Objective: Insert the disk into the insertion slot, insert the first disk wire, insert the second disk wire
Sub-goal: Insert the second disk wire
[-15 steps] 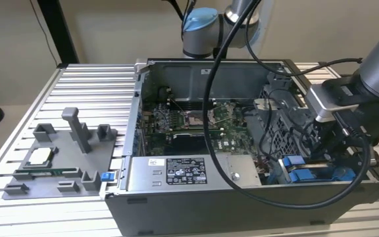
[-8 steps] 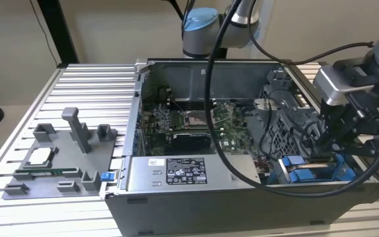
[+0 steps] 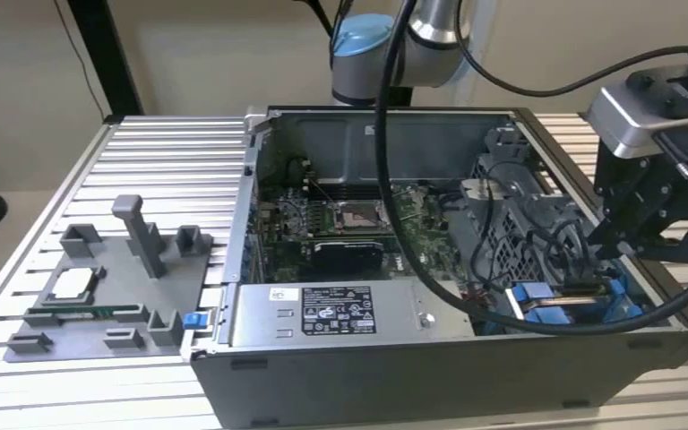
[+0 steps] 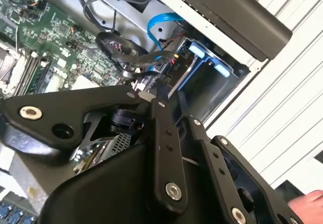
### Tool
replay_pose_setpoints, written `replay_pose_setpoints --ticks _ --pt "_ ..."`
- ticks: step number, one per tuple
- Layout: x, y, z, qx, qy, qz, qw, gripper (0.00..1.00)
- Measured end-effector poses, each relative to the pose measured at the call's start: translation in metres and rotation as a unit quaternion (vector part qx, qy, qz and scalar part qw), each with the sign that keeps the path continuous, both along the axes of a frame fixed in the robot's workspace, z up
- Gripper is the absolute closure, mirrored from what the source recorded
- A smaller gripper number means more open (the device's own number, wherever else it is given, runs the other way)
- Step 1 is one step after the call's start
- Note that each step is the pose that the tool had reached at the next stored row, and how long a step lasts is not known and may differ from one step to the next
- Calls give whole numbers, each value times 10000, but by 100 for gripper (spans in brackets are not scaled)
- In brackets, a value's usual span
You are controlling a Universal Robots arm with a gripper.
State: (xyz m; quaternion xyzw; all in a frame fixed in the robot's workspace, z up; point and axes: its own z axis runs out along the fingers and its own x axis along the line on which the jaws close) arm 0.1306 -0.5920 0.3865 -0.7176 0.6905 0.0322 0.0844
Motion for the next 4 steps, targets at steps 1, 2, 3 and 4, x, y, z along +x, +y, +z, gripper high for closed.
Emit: replay_pose_setpoints --ticks 1,2,3,4 --pt "0 0 1 -8 0 0 10000 0" --pt "0 0 1 -14 0 0 10000 0" --pt "0 0 1 -16 0 0 10000 0" --pt "0 0 1 -17 0 0 10000 0"
